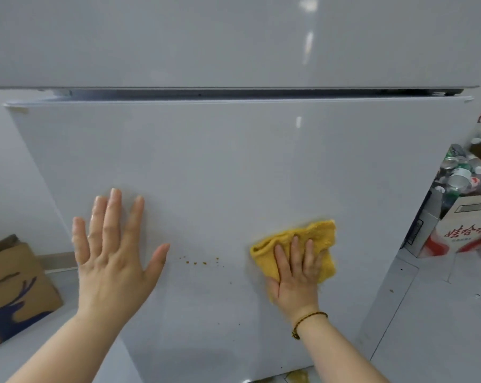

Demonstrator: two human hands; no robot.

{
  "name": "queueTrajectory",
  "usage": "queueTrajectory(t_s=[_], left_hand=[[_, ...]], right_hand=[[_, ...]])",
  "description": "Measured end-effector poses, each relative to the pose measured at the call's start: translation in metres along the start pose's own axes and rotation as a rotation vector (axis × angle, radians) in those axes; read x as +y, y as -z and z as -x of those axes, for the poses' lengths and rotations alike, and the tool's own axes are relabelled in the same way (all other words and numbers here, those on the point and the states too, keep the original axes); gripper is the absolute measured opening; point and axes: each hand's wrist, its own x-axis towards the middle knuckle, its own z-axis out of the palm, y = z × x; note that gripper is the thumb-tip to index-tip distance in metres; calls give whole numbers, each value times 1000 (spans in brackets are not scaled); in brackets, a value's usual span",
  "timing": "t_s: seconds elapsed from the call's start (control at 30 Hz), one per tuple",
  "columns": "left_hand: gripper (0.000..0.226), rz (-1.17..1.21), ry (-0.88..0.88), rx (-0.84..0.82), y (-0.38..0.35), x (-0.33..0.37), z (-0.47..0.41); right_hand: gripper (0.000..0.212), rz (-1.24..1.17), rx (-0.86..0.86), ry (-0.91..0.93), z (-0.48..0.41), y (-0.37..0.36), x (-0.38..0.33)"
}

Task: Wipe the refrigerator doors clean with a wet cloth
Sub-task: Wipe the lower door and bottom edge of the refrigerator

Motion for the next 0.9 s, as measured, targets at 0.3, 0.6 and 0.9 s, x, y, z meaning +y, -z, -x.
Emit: queueTrajectory(t_s=[0.3,0.6,0.9], left_hand=[[68,31,16,-85,5,-40,3],[65,127,-41,-130,12,-52,4],[72,632,480,-177,29,-54,7]], right_hand=[[57,11,60,296,-53,22,23],[59,-6,57,156,-45,3,-64],[74,-65,168,248,-132,32,-51]])
